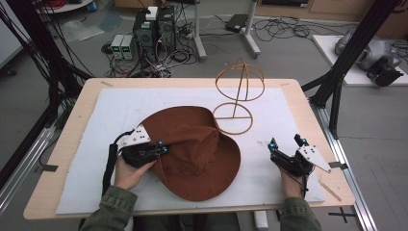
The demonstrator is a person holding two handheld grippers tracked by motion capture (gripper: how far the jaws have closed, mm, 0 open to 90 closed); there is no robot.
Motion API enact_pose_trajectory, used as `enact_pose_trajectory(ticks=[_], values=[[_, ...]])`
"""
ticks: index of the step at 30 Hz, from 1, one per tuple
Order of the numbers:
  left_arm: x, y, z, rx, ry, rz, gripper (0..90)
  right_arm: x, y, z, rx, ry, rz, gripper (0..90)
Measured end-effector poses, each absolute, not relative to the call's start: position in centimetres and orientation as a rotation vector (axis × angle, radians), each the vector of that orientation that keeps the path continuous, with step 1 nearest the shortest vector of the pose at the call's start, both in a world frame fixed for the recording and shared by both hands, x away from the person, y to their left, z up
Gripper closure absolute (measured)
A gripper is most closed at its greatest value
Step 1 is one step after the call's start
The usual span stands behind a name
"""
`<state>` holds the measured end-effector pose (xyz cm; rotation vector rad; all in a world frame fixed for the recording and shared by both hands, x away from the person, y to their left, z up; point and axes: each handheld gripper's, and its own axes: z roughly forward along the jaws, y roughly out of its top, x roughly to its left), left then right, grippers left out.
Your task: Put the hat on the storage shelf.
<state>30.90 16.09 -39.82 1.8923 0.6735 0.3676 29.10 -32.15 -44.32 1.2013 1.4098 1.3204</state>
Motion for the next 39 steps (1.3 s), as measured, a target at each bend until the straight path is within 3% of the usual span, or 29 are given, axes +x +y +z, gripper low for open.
enact_pose_trajectory(ticks=[15,31,39], values=[[30.1,17.2,-38.5,1.689,0.64,0.405,88.5,29.0,-32.1,-44.3,1.202,1.418,1.327,10.1],[29.4,19.0,-37.1,1.403,0.651,0.544,88.4,29.1,-32.0,-44.3,1.197,1.418,1.333,10.1],[29.5,19.2,-35.6,1.338,0.614,0.591,88.4,29.1,-32.1,-44.3,1.202,1.407,1.336,10.1]])
